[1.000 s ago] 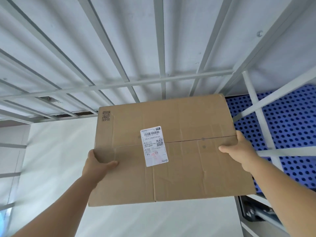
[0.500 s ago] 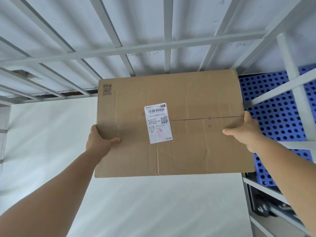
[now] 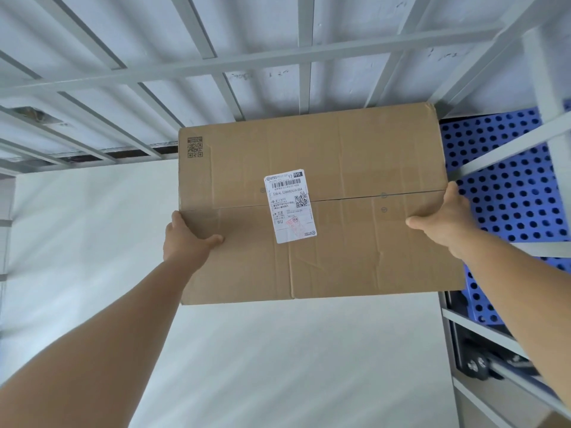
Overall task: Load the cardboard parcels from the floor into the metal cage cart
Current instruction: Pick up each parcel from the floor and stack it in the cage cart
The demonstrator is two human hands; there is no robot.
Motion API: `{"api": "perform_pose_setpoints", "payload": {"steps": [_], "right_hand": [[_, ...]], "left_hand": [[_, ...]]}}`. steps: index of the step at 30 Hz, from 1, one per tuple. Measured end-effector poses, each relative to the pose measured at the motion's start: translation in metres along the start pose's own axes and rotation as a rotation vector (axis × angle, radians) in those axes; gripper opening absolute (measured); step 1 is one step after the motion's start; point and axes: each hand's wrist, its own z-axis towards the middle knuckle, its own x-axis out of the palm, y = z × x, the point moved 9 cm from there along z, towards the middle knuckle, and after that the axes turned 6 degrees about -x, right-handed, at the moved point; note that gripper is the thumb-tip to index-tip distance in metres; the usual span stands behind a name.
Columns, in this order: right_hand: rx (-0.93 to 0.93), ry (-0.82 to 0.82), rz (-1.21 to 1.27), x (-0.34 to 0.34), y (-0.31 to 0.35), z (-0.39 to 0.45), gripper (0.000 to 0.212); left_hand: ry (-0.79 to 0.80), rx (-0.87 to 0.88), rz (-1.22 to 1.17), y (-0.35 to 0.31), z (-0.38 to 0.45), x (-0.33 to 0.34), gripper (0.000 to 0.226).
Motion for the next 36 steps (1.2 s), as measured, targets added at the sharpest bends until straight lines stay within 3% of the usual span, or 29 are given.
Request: {"api": "perform_pose_setpoints", "payload": {"steps": [6,14,23,36], "right_hand": [[-0.103,0.005,-0.032,-0.005,0.017,-0.042,0.096],[-0.316,0.145,-0.139,-0.027,0.067,-0.147,0.098],[-0.605,0.068,-0.425,-0.088,0.128,-0.296,0.092],[-0.511,-0.147,-0.388,-0.161,0.082,-0.519,0.08]], "left_hand": [[0.018,0.171,0.279,-0.029,-0.048,-0.002,0.081],[0.126,0.41,0.367,-0.077,-0.173,-0.036,0.071],[-0.03,0.664,0.435,-0.106,-0.313,-0.128,0.072],[-0.016,0.998,0.437,-0.054,-0.492,-0.191,0.07]]}}
